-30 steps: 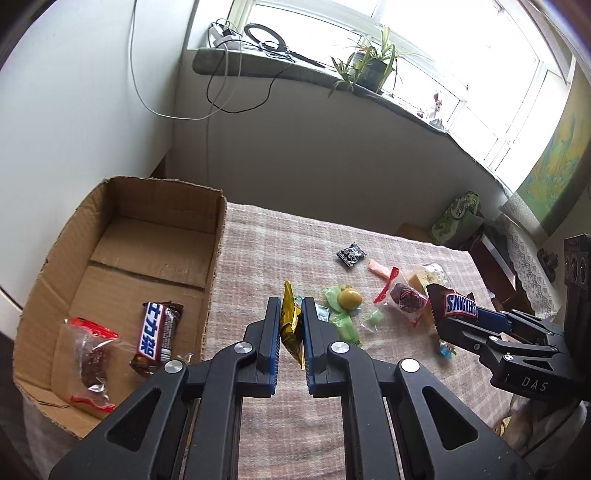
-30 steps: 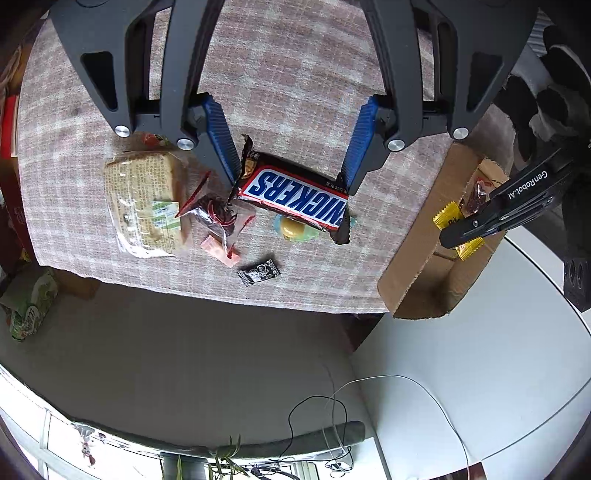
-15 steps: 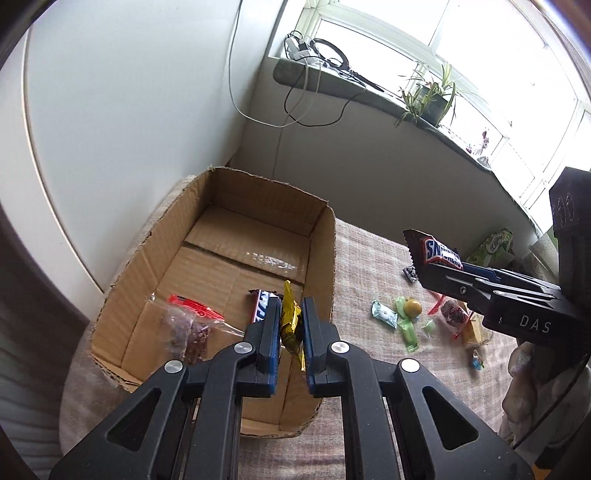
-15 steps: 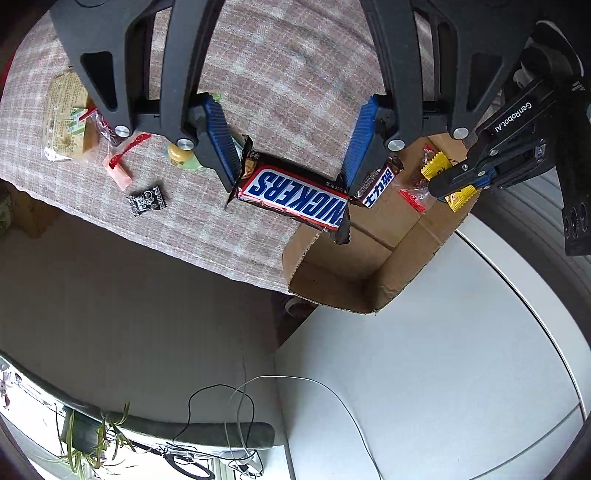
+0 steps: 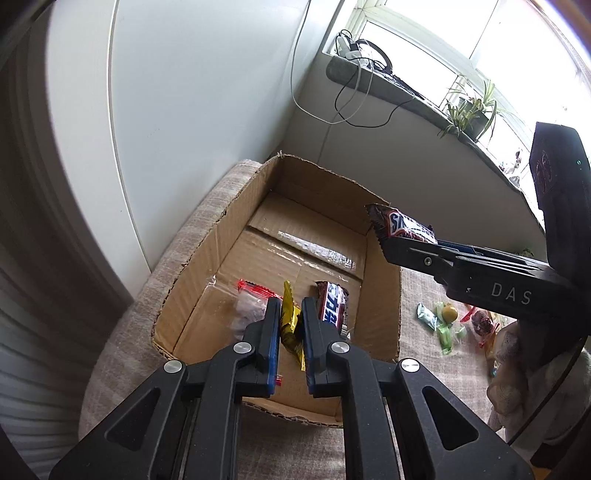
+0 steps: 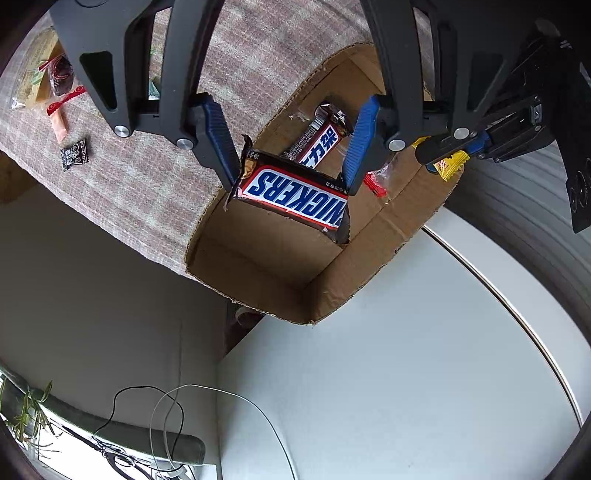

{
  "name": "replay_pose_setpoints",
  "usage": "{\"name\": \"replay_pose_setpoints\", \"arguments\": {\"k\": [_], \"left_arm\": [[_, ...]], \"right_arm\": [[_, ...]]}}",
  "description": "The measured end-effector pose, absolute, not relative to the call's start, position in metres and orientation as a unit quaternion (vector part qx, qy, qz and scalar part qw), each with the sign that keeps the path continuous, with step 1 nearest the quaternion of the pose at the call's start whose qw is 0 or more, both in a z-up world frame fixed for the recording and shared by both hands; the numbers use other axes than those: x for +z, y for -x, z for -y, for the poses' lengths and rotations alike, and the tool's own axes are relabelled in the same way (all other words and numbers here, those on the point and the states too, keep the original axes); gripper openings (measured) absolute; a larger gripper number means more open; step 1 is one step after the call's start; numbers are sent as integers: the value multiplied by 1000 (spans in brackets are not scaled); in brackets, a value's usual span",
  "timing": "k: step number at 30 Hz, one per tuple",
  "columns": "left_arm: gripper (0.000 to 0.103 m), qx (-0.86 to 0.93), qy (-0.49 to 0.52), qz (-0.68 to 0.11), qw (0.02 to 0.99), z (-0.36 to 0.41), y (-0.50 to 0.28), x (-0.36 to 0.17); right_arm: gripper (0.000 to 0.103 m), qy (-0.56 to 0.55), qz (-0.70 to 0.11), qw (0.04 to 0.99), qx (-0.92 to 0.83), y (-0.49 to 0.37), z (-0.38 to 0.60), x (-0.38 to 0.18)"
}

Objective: Organize snacks
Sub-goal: 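Carry both snacks into the box and open both tools, then move both tools back over the table toward the round cup snack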

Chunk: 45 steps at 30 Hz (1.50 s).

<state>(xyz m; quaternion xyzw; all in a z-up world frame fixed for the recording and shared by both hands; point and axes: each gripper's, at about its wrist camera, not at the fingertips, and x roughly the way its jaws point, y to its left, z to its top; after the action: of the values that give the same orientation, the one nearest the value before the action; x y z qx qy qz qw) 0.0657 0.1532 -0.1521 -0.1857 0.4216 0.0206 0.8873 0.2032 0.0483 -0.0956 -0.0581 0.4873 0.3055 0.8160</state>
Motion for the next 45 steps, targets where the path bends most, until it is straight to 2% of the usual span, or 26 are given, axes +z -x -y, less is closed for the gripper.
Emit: {"name": "replay_pose_setpoints", "arguments": {"k": [3,5,7,23,32,45], "left_arm": [[13,22,183,-423,887,-154,-67,-152],[18,26,182,-425,886,-155,-69,-152],[28,29,183,-424,886,-156,-69,-152],[29,25,183,-419,889,-151,-67,-146],[29,1,186,-415,891,-132,-70,-138],[29,-83,157,-436,882,-55,-87,-137]], "right_arm": [[61,58,-488,815,308,-204,-55,-96],[69,62,-485,816,309,-203,-59,-94],[80,70,-478,819,309,-201,-62,-91],[81,37,-474,831,288,-198,-24,-82],[81,5,-472,848,239,-183,44,-77],[81,-31,-485,864,131,-146,168,-86]]}}
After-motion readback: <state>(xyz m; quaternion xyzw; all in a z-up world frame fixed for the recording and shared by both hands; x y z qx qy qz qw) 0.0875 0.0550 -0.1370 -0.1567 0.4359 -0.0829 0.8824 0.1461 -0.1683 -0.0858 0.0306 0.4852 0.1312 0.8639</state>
